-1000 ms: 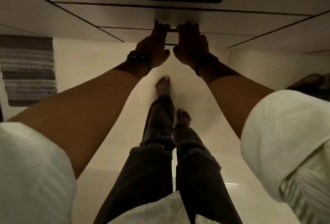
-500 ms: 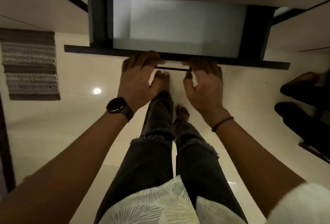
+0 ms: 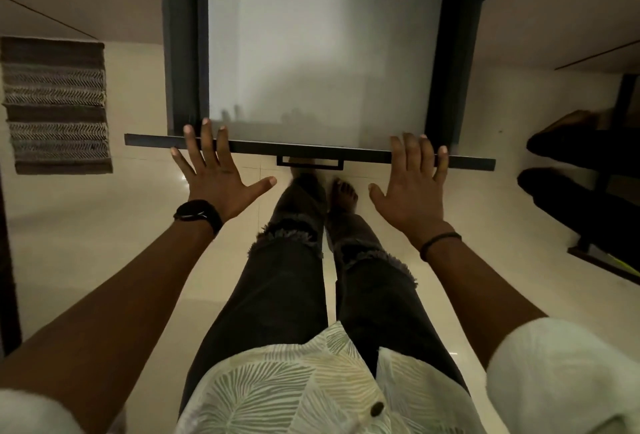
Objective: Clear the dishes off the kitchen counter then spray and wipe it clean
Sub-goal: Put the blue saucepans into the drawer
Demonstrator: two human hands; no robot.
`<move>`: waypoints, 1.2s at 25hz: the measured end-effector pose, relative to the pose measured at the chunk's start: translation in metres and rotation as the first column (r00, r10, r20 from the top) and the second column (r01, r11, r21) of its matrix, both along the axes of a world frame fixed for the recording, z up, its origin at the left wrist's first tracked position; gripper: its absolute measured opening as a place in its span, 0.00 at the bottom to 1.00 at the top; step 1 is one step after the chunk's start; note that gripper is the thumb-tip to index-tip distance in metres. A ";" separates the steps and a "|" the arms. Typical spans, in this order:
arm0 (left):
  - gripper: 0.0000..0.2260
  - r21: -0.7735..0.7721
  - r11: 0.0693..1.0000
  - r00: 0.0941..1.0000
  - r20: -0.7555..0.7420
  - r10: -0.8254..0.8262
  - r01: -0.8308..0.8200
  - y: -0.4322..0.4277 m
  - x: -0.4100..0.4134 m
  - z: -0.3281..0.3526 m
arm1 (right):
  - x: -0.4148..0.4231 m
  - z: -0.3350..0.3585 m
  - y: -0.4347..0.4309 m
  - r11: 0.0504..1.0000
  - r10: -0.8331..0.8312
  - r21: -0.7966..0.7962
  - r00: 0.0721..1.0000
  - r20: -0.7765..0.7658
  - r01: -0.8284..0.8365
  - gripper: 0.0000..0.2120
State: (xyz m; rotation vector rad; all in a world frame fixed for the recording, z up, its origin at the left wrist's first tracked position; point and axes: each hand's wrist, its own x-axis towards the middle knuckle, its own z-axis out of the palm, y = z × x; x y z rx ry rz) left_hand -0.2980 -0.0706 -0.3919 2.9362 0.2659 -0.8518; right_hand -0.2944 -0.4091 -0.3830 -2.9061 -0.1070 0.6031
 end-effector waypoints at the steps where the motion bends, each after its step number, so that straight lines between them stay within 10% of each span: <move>1: 0.59 0.004 1.000 1.000 -0.010 0.000 0.000 0.001 -0.011 0.001 | -0.011 0.000 0.001 1.000 -0.006 -0.002 1.000 -0.001 0.006 0.41; 17: 0.54 -0.034 0.997 0.982 -0.173 -0.069 0.064 0.011 -0.110 0.020 | -0.112 0.016 0.004 1.000 -0.002 -0.015 0.986 -0.166 0.000 0.41; 30: 0.41 -0.429 0.899 0.923 0.375 0.085 0.091 -0.037 -0.065 0.227 | -0.060 0.250 0.010 0.967 -0.200 0.206 0.951 0.235 0.152 0.41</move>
